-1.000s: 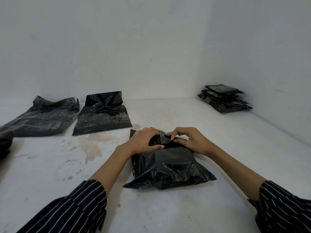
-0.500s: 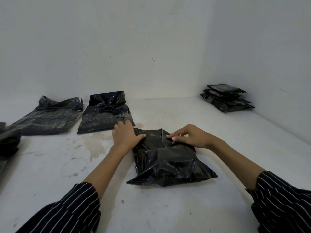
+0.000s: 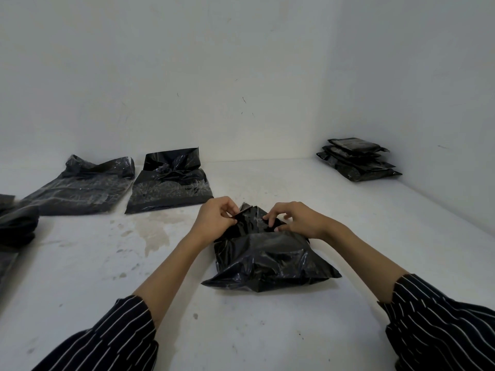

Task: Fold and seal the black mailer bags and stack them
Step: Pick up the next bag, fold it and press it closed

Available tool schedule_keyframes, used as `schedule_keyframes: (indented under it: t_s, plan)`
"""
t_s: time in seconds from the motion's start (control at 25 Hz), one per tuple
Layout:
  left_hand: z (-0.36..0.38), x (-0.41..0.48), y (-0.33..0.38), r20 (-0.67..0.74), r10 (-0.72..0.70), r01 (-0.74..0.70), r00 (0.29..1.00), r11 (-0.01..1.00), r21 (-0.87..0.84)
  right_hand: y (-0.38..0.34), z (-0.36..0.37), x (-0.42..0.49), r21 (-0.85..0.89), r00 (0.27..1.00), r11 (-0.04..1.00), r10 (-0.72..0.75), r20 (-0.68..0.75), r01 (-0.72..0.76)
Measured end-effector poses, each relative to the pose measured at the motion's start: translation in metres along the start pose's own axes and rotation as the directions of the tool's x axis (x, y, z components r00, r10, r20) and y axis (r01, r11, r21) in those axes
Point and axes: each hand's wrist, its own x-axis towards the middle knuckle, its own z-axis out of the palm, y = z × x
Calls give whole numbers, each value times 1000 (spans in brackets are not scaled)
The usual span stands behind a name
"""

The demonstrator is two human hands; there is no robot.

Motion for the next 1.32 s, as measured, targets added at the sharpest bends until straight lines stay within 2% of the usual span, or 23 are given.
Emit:
schedule_keyframes:
  t_s: [0.16, 0.28, 0.44, 0.52, 0.64, 0.72, 0.8, 0.92, 1.04, 1.16, 1.32]
  plan:
    - [-7, -5, -8, 118, 211, -227, 970, 964, 139, -2, 0, 0, -4, 1000, 1000, -4, -8, 4]
    - [-12, -8, -9, 223, 245, -294, 944, 930, 222, 0, 0, 0, -12, 1000, 1000, -15, -1, 15]
    - [-14, -1, -6, 376, 247, -394, 893, 834, 387, 2, 0, 1, -19, 999, 999, -32, 5, 32]
    - [-15, 0, 1, 385, 217, -372, 897, 841, 392, 1, -2, 2, 6, 1000, 1000, -25, -1, 25]
    - [-11, 6, 9, 315, 110, -222, 943, 911, 347, -2, -3, 4, 32, 1000, 999, 1, -6, -1]
    - [-4, 9, 10, 260, 89, -196, 962, 883, 426, -4, -1, 6, 28, 1000, 999, 17, -24, -17]
    - [2, 12, 15, 209, -25, -83, 978, 867, 491, -7, -1, 7, -32, 997, 998, 59, -45, -60]
    - [6, 16, 23, 178, -219, 109, 959, 870, 481, -11, -3, 7, -109, 966, 960, 257, -40, -259]
    - [7, 22, 25, 154, -311, 227, 938, 885, 405, -19, -7, 12, -85, 931, 928, 364, -6, -363]
    - [8, 21, 31, 143, -290, 209, 946, 887, 412, -27, -10, 18, -77, 917, 915, 399, 6, -397]
    - [12, 10, 39, 67, -175, 111, 982, 833, 543, -33, -8, 17, -183, 914, 896, 393, -97, -405]
